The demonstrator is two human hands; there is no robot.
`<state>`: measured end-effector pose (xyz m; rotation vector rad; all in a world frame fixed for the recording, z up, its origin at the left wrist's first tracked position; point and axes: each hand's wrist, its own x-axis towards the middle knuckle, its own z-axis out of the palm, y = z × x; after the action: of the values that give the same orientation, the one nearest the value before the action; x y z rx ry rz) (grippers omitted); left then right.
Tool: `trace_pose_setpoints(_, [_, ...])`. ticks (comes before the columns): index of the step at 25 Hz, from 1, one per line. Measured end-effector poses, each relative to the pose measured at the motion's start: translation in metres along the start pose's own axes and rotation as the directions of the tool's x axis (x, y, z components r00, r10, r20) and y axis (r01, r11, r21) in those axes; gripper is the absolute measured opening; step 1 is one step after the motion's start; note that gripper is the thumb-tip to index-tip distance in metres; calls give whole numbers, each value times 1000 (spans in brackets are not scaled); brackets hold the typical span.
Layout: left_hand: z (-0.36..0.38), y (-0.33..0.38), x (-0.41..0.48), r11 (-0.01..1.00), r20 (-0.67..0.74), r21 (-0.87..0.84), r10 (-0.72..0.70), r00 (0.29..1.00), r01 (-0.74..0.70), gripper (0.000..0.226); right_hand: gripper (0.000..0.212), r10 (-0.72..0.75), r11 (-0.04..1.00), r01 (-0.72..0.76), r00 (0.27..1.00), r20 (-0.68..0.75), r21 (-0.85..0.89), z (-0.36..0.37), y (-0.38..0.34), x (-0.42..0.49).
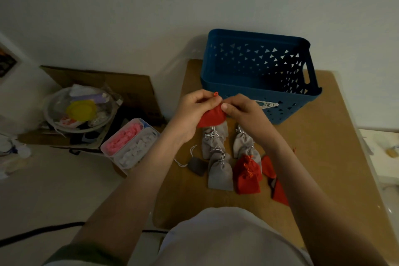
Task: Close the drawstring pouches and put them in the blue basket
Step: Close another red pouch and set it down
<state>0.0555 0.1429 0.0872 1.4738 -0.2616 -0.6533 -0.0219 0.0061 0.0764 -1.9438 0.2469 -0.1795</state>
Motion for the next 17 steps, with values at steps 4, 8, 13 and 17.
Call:
trace_pose_setpoints(4, [3,0,-3,989,24,-147,12,1000,-8,12,10,40,998,-38,998,-38,57,0,-3,1])
trace_pose_setpoints(8, [4,1,-3,985,13,-175,3,1000,0,15,10,60,994,-61,998,13,90,-5,-3,0])
trace_pose_setpoints(13, [3,-2,-1,998,59,-60,-21,998,24,15,20,112,989,-120,990,-88,-89,-8,10,4])
trace_pose_setpoints(17, [9,-10,1,995,-78,98,32,996,-24,11,32,146,976,-134,987,-60,170,1,-7,-1])
